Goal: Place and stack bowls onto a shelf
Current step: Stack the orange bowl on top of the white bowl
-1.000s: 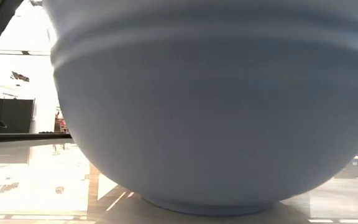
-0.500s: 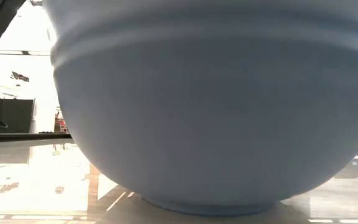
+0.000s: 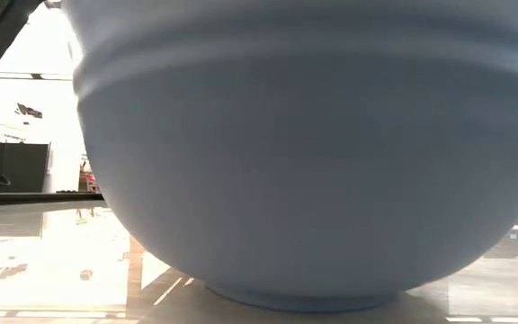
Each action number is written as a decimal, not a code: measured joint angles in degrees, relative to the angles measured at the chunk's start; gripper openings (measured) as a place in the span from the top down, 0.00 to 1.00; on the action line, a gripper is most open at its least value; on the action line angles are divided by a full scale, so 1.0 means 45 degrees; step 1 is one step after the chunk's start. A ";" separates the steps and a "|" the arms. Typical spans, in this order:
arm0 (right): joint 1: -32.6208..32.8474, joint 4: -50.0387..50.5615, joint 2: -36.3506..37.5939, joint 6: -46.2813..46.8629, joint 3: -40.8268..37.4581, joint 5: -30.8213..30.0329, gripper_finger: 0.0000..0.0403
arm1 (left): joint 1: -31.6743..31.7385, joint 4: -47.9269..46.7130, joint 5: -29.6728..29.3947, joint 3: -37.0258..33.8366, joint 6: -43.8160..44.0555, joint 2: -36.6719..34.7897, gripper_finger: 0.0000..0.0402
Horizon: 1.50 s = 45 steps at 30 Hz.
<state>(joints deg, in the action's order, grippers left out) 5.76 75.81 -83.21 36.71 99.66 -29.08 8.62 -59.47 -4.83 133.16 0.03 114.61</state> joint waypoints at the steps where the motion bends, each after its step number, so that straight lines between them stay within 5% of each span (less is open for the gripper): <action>1: 0.0003 -0.0076 0.0178 0.0003 0.0010 0.0004 0.64 | 0.0047 0.0069 0.0014 0.0000 -0.0068 0.0000 1.00; 9: -0.0039 -0.1465 0.2058 0.0459 0.0021 -0.0801 0.37 | 0.1632 0.1139 -0.0524 0.0371 -0.0679 -0.0420 1.00; 18: -0.0109 -0.0777 0.2355 0.0505 0.0001 -0.1233 0.35 | 0.4248 0.2251 -0.0622 0.0151 0.0802 -0.0269 1.00; 25: -0.0943 0.0962 0.2173 0.1433 -0.1279 -0.1068 0.35 | 0.4711 0.1744 0.0686 -0.0900 0.1170 0.0207 1.00; 35: -0.1219 0.0931 0.2642 0.2300 -0.3346 0.0425 0.35 | 0.4512 0.2146 0.0581 -0.1355 0.1149 0.0204 0.96; 45: -0.0368 -0.0458 0.3529 0.2138 -0.6759 0.4398 0.35 | 0.4556 0.1611 0.0852 -0.0714 0.1994 0.0199 0.63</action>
<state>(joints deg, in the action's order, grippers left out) 4.10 73.75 -67.33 46.33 69.24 -9.29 29.12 -52.22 -1.00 129.95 9.01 115.50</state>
